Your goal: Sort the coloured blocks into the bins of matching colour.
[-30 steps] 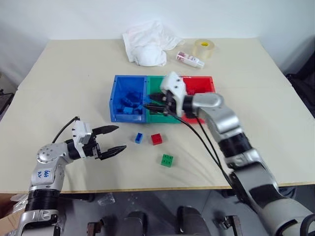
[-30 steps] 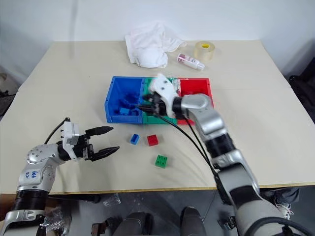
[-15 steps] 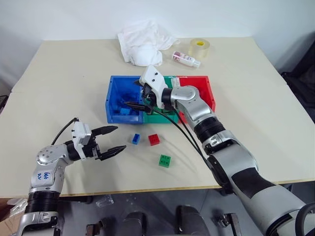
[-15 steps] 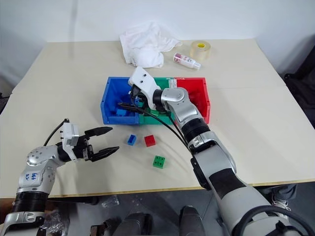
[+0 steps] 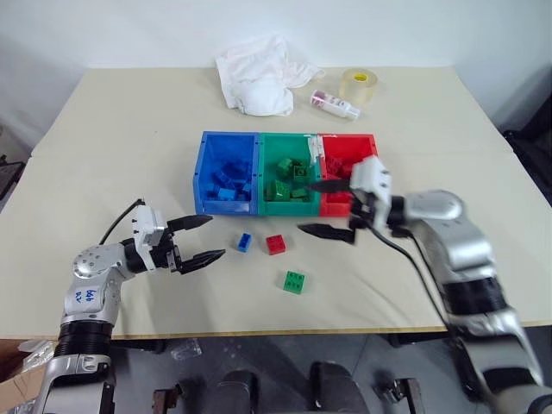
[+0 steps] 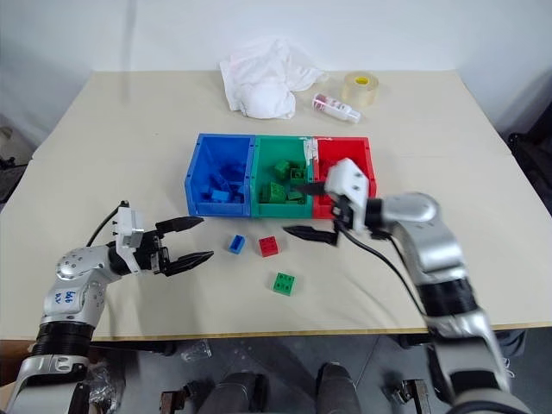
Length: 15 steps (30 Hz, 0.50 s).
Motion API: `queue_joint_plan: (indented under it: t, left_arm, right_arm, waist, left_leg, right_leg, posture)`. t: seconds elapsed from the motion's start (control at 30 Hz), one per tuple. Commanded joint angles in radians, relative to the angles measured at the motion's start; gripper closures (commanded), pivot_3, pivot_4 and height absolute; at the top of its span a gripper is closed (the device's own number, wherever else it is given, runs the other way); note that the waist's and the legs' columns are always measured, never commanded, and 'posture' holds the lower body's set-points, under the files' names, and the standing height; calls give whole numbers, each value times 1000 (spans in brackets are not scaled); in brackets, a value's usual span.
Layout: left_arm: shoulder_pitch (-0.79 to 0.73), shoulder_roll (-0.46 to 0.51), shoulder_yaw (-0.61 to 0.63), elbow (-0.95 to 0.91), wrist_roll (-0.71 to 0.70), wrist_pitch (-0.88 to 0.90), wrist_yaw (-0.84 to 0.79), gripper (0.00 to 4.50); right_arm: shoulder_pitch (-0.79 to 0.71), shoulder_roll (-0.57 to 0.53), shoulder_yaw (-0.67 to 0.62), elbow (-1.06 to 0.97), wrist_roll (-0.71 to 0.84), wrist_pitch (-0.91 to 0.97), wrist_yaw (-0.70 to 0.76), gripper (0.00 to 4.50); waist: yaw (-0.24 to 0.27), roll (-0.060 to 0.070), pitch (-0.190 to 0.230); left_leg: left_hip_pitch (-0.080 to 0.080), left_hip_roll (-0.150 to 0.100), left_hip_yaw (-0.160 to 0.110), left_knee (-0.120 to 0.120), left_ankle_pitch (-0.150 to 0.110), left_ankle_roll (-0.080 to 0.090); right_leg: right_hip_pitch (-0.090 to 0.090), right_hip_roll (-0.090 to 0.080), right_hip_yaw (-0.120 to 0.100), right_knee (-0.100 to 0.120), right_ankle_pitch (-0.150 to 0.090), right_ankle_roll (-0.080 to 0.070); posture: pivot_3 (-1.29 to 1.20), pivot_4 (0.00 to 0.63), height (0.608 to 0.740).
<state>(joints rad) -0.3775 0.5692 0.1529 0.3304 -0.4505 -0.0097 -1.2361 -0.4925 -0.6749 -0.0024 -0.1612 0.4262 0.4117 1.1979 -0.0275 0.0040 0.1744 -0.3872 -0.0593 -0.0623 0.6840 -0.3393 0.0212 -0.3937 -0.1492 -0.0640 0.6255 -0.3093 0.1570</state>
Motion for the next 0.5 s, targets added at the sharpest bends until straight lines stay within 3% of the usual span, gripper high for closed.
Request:
queue_joint_plan:
  t: [0.03, 0.17, 0.3, 0.5]
  left_arm:
    - [3, 25, 25, 10, -10, -22, -26, 0]
    - [10, 29, 34, 16, -17, -25, -38, 0]
    - [12, 30, 38, 19, -20, -24, -51, 0]
    - [3, 18, 31, 15, -18, -25, -52, 0]
  right_arm:
    - [195, -161, -161, -152, 84, 83, 56, 36]
    - [374, -277, -286, -190, 103, 95, 78, 36]
    - [430, -324, -324, -204, 120, 106, 83, 36]
    - [306, -288, -157, -257, 132, 158, 34, 36]
  waist:
    - [13, 0, 0]
    - [26, 0, 0]
    - [27, 0, 0]
    - [27, 0, 0]
  left_leg:
    - [0, 1, 0, 0, 0, 0]
    - [2, 1, 6, 0, 0, 1]
    - [2, 2, 7, 1, 0, 1]
    - [2, 2, 7, 1, 0, 1]
  right_leg:
    - [0, 0, 0, -1, 0, 0]
    - [1, 0, 3, -2, 0, 0]
    - [1, 0, 3, -2, 0, 0]
    - [1, 0, 3, -3, 0, 0]
  posture:
    - [0, 150, 740]
    - [0, 150, 740]
    - [0, 150, 740]
    - [0, 150, 740]
